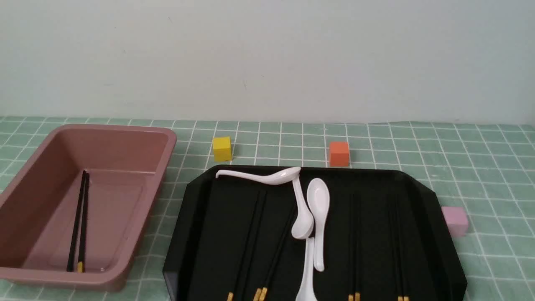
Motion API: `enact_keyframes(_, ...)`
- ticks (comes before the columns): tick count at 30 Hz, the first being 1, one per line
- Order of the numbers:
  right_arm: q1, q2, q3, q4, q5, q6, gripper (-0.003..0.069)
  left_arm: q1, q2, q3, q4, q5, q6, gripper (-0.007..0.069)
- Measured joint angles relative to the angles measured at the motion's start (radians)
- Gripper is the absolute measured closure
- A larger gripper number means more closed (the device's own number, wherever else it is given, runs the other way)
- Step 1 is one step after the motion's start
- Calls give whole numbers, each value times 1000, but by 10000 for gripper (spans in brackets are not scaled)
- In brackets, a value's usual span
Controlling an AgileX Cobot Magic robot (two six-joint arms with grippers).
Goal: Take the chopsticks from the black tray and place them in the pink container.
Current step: 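Reach over to the black tray and grasp a pair of chopsticks with the left gripper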
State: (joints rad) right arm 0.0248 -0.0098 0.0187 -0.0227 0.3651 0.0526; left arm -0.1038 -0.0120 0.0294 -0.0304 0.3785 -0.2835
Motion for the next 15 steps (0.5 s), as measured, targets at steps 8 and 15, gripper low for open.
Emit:
enact_keyframes(8,0,0,0,0,0,0,419,0,0,0,0,0,0,616)
enact_keyframes(15,0,0,0,0,0,0,419,0,0,0,0,1,0,609)
